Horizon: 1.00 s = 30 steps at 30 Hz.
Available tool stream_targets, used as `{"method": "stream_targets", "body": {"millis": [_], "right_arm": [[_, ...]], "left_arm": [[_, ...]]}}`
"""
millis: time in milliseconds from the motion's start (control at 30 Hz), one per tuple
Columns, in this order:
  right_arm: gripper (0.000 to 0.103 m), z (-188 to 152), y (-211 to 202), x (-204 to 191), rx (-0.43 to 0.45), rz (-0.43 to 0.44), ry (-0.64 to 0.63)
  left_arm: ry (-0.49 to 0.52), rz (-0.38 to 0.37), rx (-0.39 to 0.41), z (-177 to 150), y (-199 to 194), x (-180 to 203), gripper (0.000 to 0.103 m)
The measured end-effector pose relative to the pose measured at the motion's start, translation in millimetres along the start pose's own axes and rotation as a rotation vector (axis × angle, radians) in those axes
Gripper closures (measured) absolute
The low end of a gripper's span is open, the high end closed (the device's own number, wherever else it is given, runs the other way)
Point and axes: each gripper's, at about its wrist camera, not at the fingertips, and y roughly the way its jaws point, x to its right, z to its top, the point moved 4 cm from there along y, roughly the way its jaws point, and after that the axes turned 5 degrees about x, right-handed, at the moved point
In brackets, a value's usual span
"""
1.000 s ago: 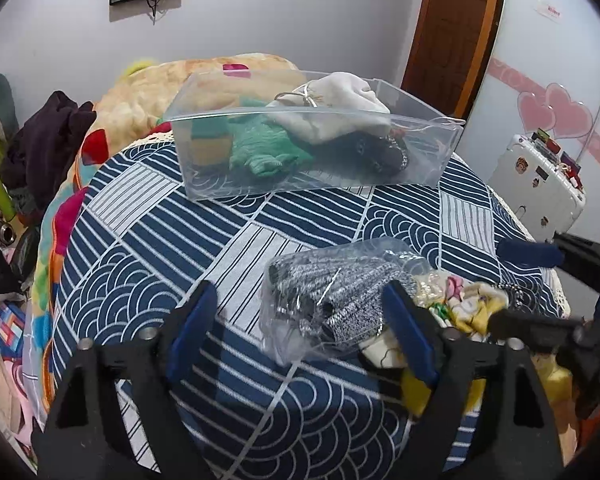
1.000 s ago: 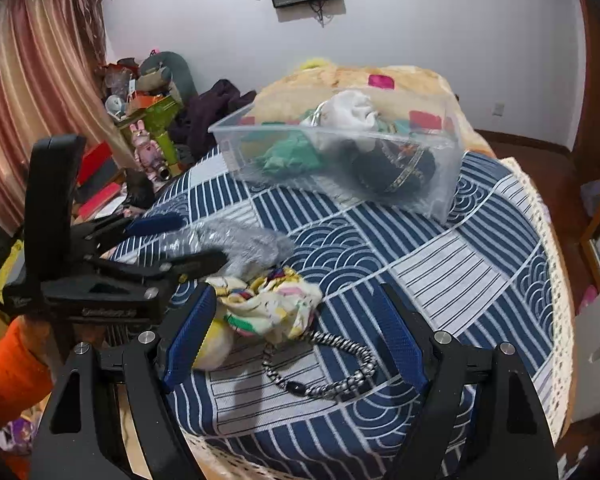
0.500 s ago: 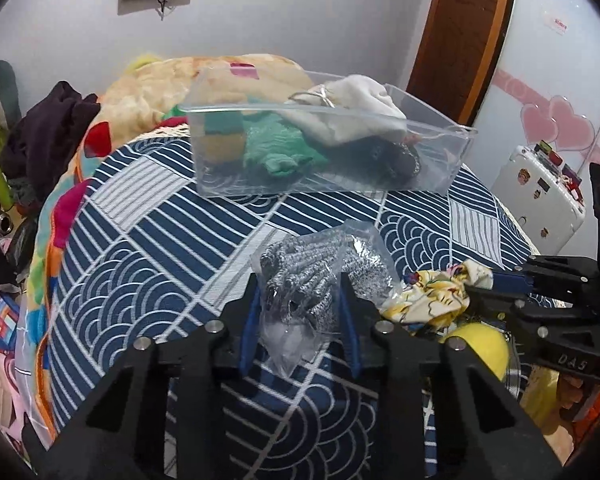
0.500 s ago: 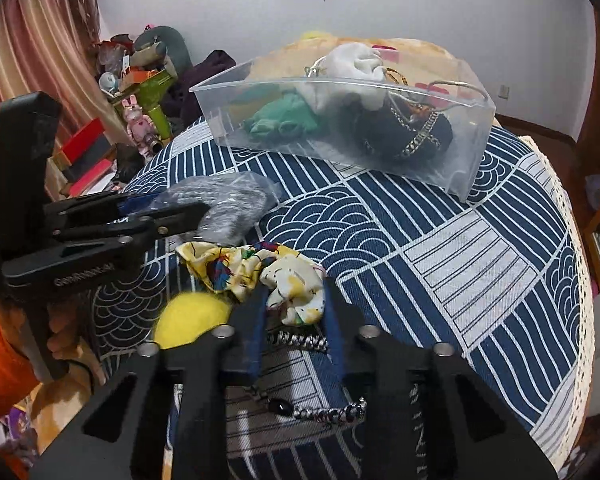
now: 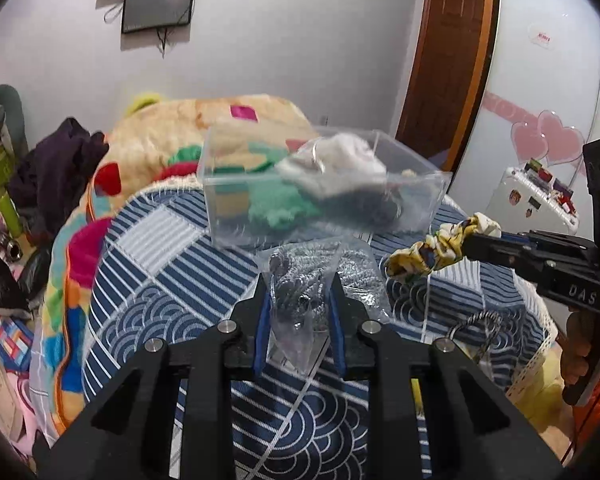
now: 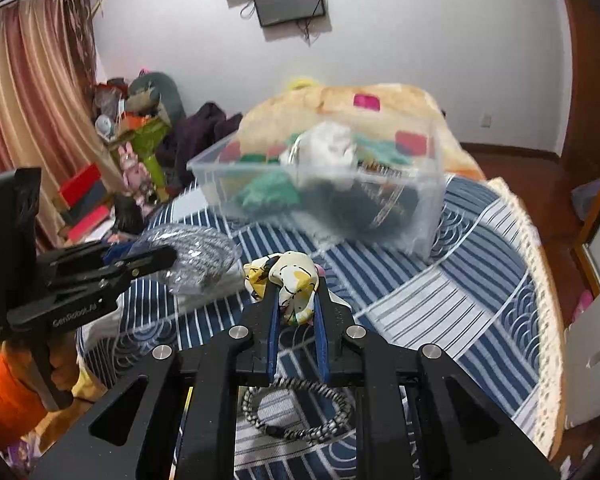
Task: Organize soft objects
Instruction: 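Drop the mesh bag into the box with the left tool while the right tool drops the floral cloth in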
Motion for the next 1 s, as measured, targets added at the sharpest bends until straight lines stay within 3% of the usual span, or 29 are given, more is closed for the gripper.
{"method": "stream_targets", "body": {"millis": [367, 600, 833, 1000], "right_arm": [[0.089, 51.0, -21.6, 13.7, 0.171, -0.061, 0.027], [0.089, 79.4, -16.5, 18.7, 0.235, -0.132, 0.003], [0.089, 91.4, 16.2, 27.8, 0.198, -0.214, -0.021], [0.089, 91.4, 38.0, 36.6, 0.137, -0.239, -0.015]], "left_arm": [[-0.012, 0.026, 0.121, 51.4, -1.8, -6.8, 0.078], [-0.021, 0.057, 0.158, 79.9, 15.8, -13.8, 0.078], [-0.014, 0.090, 0.149, 90.2, 48.5, -19.1, 0.078], [-0.032, 0.086, 0.090, 89.8, 79.5, -23.0, 0.078]]}}
